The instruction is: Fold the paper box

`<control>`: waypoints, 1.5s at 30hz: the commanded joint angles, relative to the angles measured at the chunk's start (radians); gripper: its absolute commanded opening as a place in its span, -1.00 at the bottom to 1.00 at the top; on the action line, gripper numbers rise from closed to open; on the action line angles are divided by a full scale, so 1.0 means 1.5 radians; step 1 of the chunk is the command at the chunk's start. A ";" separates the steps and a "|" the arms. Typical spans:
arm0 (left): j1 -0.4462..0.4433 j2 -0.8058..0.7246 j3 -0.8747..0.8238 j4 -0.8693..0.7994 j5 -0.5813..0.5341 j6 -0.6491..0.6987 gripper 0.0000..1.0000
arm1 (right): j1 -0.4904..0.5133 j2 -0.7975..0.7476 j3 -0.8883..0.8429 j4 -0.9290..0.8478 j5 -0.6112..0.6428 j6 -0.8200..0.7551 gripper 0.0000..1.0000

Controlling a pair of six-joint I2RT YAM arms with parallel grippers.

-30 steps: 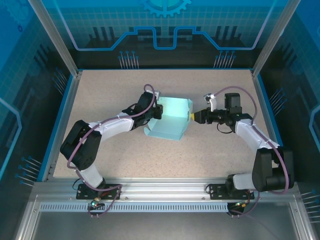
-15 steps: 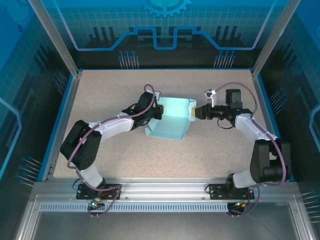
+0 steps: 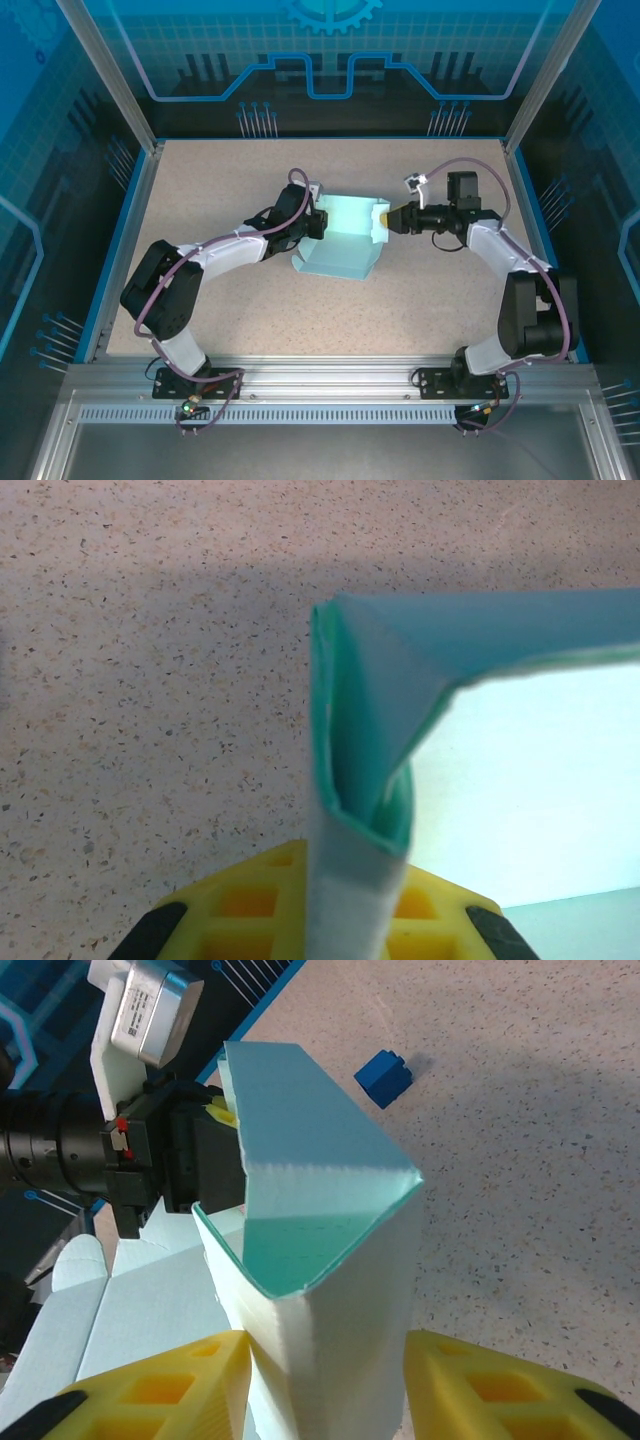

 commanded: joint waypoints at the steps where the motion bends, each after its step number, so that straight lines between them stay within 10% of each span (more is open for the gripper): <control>1: -0.002 -0.011 0.024 0.006 0.032 -0.006 -1.00 | 0.027 -0.027 -0.014 -0.003 0.082 0.010 -0.08; 13: -0.005 -0.010 0.029 -0.008 0.019 -0.003 -1.00 | 0.143 -0.048 0.018 -0.058 0.433 0.081 -0.09; 33: -0.007 -0.005 0.036 -0.023 -0.020 -0.007 -1.00 | 0.338 0.090 0.161 -0.288 1.057 0.187 -0.79; 40: -0.010 -0.012 0.037 -0.029 -0.028 -0.010 -1.00 | 0.349 0.145 0.201 -0.324 1.148 0.199 -0.71; 45: -0.010 -0.012 0.036 -0.038 -0.043 -0.004 -1.00 | 0.346 0.120 0.191 -0.292 1.059 0.171 -0.55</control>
